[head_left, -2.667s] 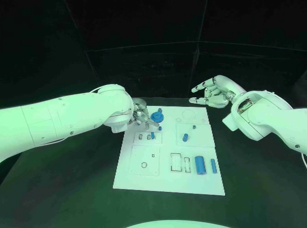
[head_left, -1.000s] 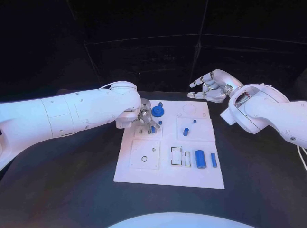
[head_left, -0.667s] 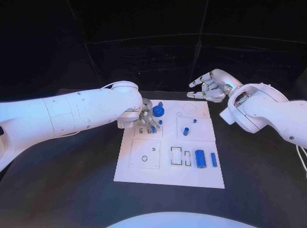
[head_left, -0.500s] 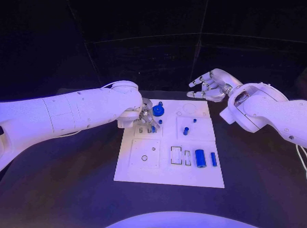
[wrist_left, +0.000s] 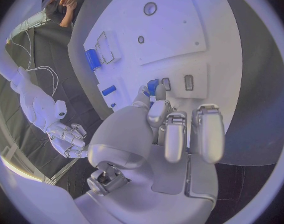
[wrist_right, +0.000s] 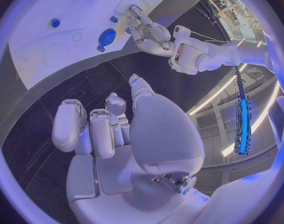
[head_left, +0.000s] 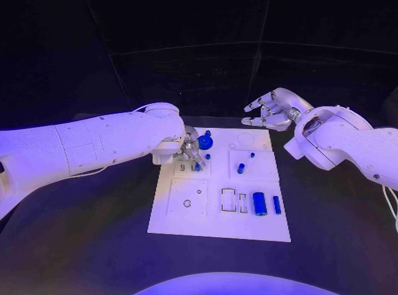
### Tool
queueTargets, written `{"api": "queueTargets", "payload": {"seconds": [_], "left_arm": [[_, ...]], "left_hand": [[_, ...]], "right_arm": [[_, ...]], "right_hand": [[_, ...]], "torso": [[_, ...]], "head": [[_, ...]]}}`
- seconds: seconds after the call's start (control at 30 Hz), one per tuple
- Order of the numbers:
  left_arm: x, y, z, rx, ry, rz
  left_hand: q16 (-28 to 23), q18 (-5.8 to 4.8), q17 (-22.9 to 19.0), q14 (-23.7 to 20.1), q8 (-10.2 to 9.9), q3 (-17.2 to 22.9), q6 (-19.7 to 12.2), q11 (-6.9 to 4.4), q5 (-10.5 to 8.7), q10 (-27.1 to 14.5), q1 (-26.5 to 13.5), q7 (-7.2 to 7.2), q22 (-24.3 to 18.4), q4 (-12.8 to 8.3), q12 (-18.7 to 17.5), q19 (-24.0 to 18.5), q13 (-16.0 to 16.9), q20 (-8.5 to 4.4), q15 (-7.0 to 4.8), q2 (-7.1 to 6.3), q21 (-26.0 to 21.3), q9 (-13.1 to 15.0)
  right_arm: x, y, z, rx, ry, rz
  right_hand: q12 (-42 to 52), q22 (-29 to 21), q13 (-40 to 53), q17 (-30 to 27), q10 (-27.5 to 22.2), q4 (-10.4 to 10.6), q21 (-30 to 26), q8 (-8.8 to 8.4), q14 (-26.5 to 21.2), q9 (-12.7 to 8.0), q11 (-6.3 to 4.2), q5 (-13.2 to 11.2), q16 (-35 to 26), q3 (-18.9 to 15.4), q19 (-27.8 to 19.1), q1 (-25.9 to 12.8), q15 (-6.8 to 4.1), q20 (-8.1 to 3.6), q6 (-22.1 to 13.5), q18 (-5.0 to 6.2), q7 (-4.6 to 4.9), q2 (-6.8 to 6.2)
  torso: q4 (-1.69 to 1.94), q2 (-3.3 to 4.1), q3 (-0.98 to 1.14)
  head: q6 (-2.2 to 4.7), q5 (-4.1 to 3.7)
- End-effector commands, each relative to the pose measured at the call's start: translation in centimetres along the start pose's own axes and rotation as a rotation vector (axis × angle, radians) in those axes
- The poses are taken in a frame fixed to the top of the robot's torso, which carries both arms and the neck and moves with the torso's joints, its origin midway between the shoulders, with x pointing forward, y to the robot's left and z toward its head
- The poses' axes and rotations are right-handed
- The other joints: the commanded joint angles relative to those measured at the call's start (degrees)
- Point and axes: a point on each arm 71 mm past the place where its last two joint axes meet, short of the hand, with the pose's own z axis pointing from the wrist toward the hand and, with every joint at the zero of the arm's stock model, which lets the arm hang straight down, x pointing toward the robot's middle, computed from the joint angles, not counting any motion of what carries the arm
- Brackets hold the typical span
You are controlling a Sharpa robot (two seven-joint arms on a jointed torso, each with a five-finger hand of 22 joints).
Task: Assemble the parts on the task board
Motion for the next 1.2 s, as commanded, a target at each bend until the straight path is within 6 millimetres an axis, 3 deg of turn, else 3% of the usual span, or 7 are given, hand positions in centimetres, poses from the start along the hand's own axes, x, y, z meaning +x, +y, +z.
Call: {"api": "queueTargets", "payload": {"seconds": [0.03, 0.2, 0.43, 0.5, 0.53, 0.6, 1.2], "left_arm": [[0.3, 0.1, 0.0, -0.003, 0.02, 0.0], [0.3, 0.3, -0.1, 0.007, 0.003, -0.027], [0.2, 0.9, -0.6, 0.036, -0.062, -0.11], [0.2, 1.2, -0.8, 0.042, -0.078, -0.139], [0.2, 1.3, -0.9, 0.045, -0.085, -0.151], [0.2, 1.6, -1.2, 0.048, -0.106, -0.181], [2.3, 4.1, -2.0, 0.045, -0.243, -0.214]], "left_hand": [[0.2, -1.01, 15.1, 6.2, -0.5, 2.9, -0.5, -0.07, 0.64, -0.5, 1.6, 0.0, 3.1, -2.7, -0.4, 1.9, -0.2, -0.31, -0.36, 0.24, 0.2, -0.1], [0.2, -1.0, 15.1, 6.2, -1.7, 9.4, -0.7, 0.39, 3.25, -0.6, 2.1, 0.58, 3.2, -6.9, -1.3, 1.9, -0.6, -0.13, 0.03, -0.59, 0.2, -0.1], [0.2, -1.04, 15.1, 6.2, -2.1, 25.4, -0.2, 0.47, 3.86, 0.5, -6.2, 1.02, 3.7, -11.5, -1.2, 2.1, -0.1, 0.27, 0.27, -5.53, 0.3, 1.8], [0.2, -1.08, 15.1, 6.2, -1.9, 29.4, -0.1, 0.47, 3.93, 0.8, -8.1, 0.94, 3.8, -12.0, -1.1, 2.1, 0.1, 0.34, 0.23, -6.67, 0.3, 2.5], [0.2, -1.04, 15.1, 6.2, -1.6, 34.2, 0.0, 0.31, 3.83, 1.0, -10.6, 1.12, 3.8, -12.1, -1.0, 2.2, 0.2, 0.19, 0.46, -8.09, 0.3, 3.4], [0.2, -1.07, 15.1, 6.2, -1.4, 36.8, -0.1, 0.44, 3.81, 1.1, -11.5, 0.85, 3.8, -12.4, -1.0, 2.2, 0.3, 0.32, 0.21, -9.18, 0.2, 4.1], [0.2, -1.02, 15.1, 6.2, -0.6, 41.1, -0.2, 0.51, 3.67, 1.4, -12.7, 0.85, 3.8, -12.1, -0.9, 2.2, 0.3, 0.22, 0.15, -10.92, 0.1, 5.6]], "right_arm": [[0.0, 0.2, 0.1, -0.007, 0.004, -0.004], [0.0, 0.2, 0.1, -0.008, 0.003, -0.004], [-0.1, 0.1, 0.1, -0.007, 0.001, -0.005], [-0.1, 0.1, 0.1, -0.006, 0.0, -0.005], [-0.1, 0.0, 0.1, -0.006, 0.0, -0.005], [-0.2, 0.0, 0.1, -0.005, -0.001, -0.005], [-0.3, -0.2, 0.0, 0.0, -0.003, -0.005]], "right_hand": [[-0.1, 0.0, 0.0, 4.5, -0.3, 0.0, -0.2, 0.34, 3.6, 0.0, -0.03, 0.2, -0.4, -0.4, -0.3, 0.3, -0.27, -0.09, 0.3, -0.19, 0.01, 0.12], [0.0, 0.0, 0.1, 4.5, -0.2, 0.0, -0.2, 0.36, 3.6, 0.0, -0.04, 0.2, -0.4, -0.4, -0.3, 0.3, -0.28, -0.09, 0.4, -0.19, 0.0, 0.14], [0.0, 0.0, 0.1, 4.5, -0.2, 0.1, -0.2, 0.37, 3.6, 0.0, -0.05, 0.3, -0.4, -0.4, -0.3, 0.3, -0.28, -0.1, 0.4, -0.19, 0.0, 0.15], [0.0, 0.0, 0.1, 4.5, -0.2, 0.1, -0.2, 0.37, 3.6, 0.0, -0.05, 0.3, -0.4, -0.4, -0.3, 0.3, -0.28, -0.1, 0.4, -0.19, 0.0, 0.15], [0.0, 0.0, 0.1, 4.5, -0.2, 0.1, -0.2, 0.37, 3.6, 0.0, -0.05, 0.3, -0.4, -0.4, -0.3, 0.3, -0.28, -0.1, 0.4, -0.19, 0.0, 0.15], [0.0, 0.0, 0.1, 4.4, -0.1, 0.1, -0.2, 0.38, 3.6, 0.0, -0.05, 0.3, -0.4, -0.4, -0.3, 0.3, -0.28, -0.1, 0.4, -0.19, 0.0, 0.16], [0.0, -0.1, 0.0, 4.4, -0.1, 0.3, -0.2, 0.42, 3.6, 0.0, -0.06, 0.5, -0.4, -0.6, -0.3, 0.2, -0.3, -0.12, 0.4, -0.18, -0.01, 0.24]], "torso": [[0.02, 0.04, 0.01], [0.04, -0.01, -0.01], [0.12, -0.07, 0.01], [0.15, -0.09, 0.02], [0.18, -0.06, 0.03], [0.18, -0.02, 0.02], [0.03, 0.03, -0.02]], "head": [[-0.07, -0.01], [-0.13, 0.02], [-0.08, 0.24], [-0.09, 0.18], [0.03, 0.32], [0.07, 0.49], [-0.26, 0.77]]}}
